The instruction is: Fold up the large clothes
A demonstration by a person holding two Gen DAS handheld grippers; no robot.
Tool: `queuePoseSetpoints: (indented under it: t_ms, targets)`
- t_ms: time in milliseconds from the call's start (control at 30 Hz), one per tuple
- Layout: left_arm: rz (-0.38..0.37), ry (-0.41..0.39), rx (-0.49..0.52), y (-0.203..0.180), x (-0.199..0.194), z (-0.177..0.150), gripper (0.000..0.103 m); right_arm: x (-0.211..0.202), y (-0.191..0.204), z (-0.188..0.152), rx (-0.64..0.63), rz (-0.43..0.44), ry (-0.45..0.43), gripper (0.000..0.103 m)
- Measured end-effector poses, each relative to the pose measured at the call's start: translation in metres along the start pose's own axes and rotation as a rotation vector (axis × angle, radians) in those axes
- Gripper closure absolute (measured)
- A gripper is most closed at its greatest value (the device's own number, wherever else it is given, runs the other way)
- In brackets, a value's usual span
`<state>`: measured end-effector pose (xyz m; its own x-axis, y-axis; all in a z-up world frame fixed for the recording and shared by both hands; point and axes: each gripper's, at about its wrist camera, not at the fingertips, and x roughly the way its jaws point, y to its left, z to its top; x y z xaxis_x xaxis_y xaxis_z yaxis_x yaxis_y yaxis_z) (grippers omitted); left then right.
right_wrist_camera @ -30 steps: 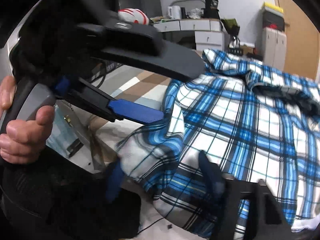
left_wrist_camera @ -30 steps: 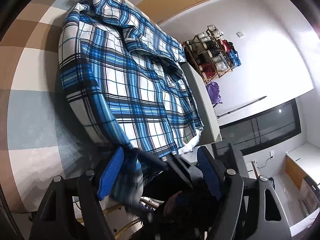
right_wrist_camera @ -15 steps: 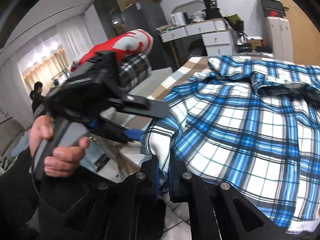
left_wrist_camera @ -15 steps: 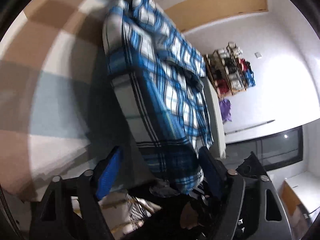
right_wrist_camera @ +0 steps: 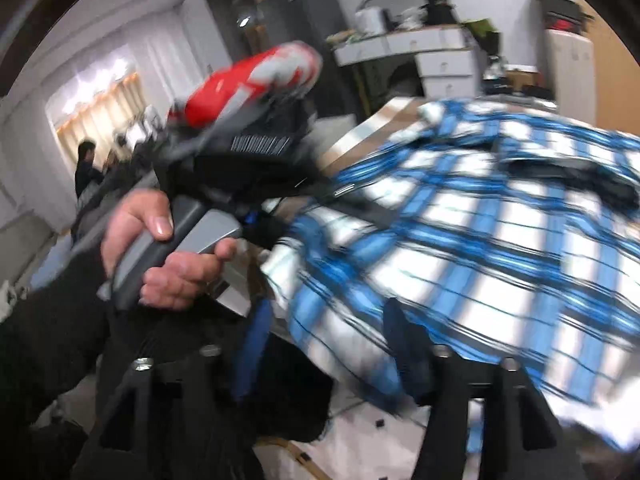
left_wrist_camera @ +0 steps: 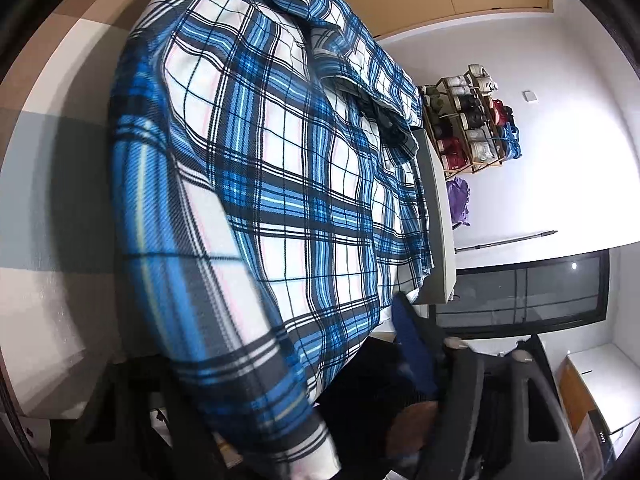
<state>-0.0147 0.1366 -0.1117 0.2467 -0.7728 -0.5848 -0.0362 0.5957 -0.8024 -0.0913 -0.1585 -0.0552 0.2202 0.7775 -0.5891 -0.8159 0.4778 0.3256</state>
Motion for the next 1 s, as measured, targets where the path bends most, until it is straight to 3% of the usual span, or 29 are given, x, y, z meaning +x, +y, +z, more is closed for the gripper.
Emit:
queuePoseSetpoints:
  t_ms: [33,133,200,233,300,433,600,733,800,867,900,933,1000]
  targets:
    - [0.004,0.001,0.001,0.0,0.0,-0.001,0.052,-0.019,-0.014,-0.002,0.031,-0.016,-0.007,0.03]
    - [0.02,-0.006,-0.005,0.001,0.0,0.001,0.066,-0.077,-0.068,-0.001,0.141,-0.095,-0.029,0.025]
    - [0.033,-0.018,-0.01,0.003,-0.003,0.0,0.082,-0.119,-0.111,0.002,0.226,-0.21,-0.063,0.011]
    - [0.03,-0.02,-0.013,0.003,-0.003,0.001,0.083,-0.132,-0.129,0.004,0.257,-0.257,-0.076,0.005]
    - [0.032,-0.023,-0.012,0.004,-0.003,0.001,0.086,-0.157,-0.174,0.004,0.333,-0.366,-0.07,0.005]
    - [0.046,-0.015,0.021,-0.002,0.002,0.0,0.091,-0.16,-0.24,-0.001,0.416,-0.469,0.086,0.005]
    - [0.046,-0.009,0.041,-0.006,0.004,0.0,0.096,-0.139,-0.246,-0.016,0.274,-0.533,0.278,0.008]
    - [0.031,-0.005,0.034,-0.006,0.005,0.001,0.096,-0.131,-0.234,-0.028,0.144,-0.573,0.35,0.013]
    - [0.028,0.0,0.036,-0.006,0.006,0.001,0.096,-0.125,-0.23,-0.03,0.074,-0.637,0.352,0.014]
    - [0.033,0.003,0.038,-0.009,0.008,0.002,0.096,-0.113,-0.23,-0.03,0.032,-0.677,0.4,0.025]
    - [0.035,0.006,0.037,-0.009,0.009,0.002,0.096,-0.105,-0.23,-0.031,-0.013,-0.705,0.443,0.044]
    - [0.037,0.009,0.037,-0.008,0.009,0.002,0.096,-0.099,-0.23,-0.03,-0.033,-0.715,0.464,0.055]
    - [0.036,0.009,0.039,-0.008,0.009,0.001,0.096,-0.094,-0.234,-0.03,-0.034,-0.711,0.483,0.062]
